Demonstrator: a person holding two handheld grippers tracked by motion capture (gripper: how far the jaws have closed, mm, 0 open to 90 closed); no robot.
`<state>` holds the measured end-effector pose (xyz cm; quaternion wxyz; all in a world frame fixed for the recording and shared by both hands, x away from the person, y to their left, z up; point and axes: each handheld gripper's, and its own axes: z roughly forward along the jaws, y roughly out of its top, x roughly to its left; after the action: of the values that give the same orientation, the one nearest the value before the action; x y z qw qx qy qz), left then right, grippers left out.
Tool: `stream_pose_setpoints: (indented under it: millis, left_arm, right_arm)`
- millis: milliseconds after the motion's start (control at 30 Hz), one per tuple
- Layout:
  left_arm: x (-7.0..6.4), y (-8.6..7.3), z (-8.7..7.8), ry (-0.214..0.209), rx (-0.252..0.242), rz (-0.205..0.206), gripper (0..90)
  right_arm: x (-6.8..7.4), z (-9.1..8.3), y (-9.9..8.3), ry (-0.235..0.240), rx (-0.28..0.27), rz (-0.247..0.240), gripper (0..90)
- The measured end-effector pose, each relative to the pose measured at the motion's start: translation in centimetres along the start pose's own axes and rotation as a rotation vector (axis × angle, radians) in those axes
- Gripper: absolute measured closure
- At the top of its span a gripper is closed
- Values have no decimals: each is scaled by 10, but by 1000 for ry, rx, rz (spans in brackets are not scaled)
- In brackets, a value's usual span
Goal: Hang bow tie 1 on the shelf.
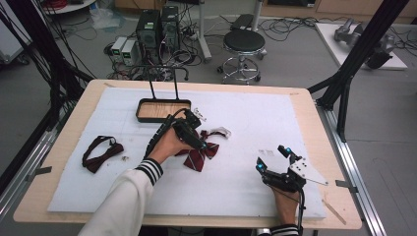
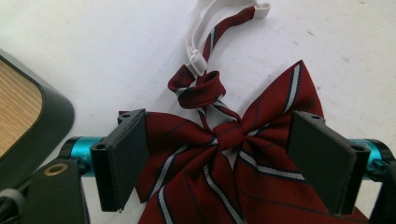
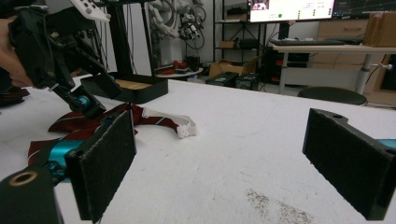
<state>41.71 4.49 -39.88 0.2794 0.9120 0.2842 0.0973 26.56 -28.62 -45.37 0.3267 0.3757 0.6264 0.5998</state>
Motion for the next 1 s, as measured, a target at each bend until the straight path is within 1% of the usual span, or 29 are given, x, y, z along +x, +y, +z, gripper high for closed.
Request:
stream_pose_setpoints:
  millis: [67, 167, 200, 267, 300, 367, 467, 533, 567, 667, 733, 767, 800, 900, 1000]
  left_arm:
    - [0, 3, 2, -2, 22, -3, 216]
    - [-2, 5, 7, -11, 59, -17, 240]
    - [-2, 6, 8, -8, 69, -16, 247]
    - [-3, 7, 10, 14, 86, -16, 284]
    - [-3, 7, 10, 19, 90, -19, 292]
    - [-2, 8, 11, 8, 98, -32, 302]
    - [-2, 8, 13, 9, 116, -40, 307]
    - [-2, 8, 13, 9, 119, -49, 316]
    - [-2, 8, 13, 7, 119, -55, 337]
    - [-3, 9, 13, 7, 131, -64, 354]
    - [-4, 10, 12, 18, 132, -69, 358]
    - [-5, 10, 12, 11, 135, -73, 361]
    - [-6, 11, 13, 7, 140, -77, 382]
    - [-7, 12, 16, 8, 158, -77, 392]
    - [-7, 13, 19, 6, 175, -94, 408]
  right_arm:
    - [0, 0, 0, 0, 0, 3, 88]
    - [0, 0, 0, 1, 1, 4, 88]
    - [0, 0, 0, 0, 2, 6, 88]
    - [0, 0, 0, 0, 2, 7, 88]
    - [0, 0, 0, -1, 2, 6, 88]
    - [0, 0, 0, 1, 1, 4, 88]
    - [0, 0, 0, -1, 2, 7, 88]
    - [0, 0, 0, -3, -1, 3, 88]
    - [0, 0, 0, -1, -1, 3, 88]
    - [0, 0, 0, 0, 1, 4, 88]
    - [0, 0, 0, -1, 2, 8, 88]
    - [0, 0, 0, -2, 1, 3, 88]
    - [0, 0, 0, -1, 3, 8, 88]
    - [0, 0, 0, -2, 2, 6, 88]
    - [0, 0, 0, -1, 1, 5, 88]
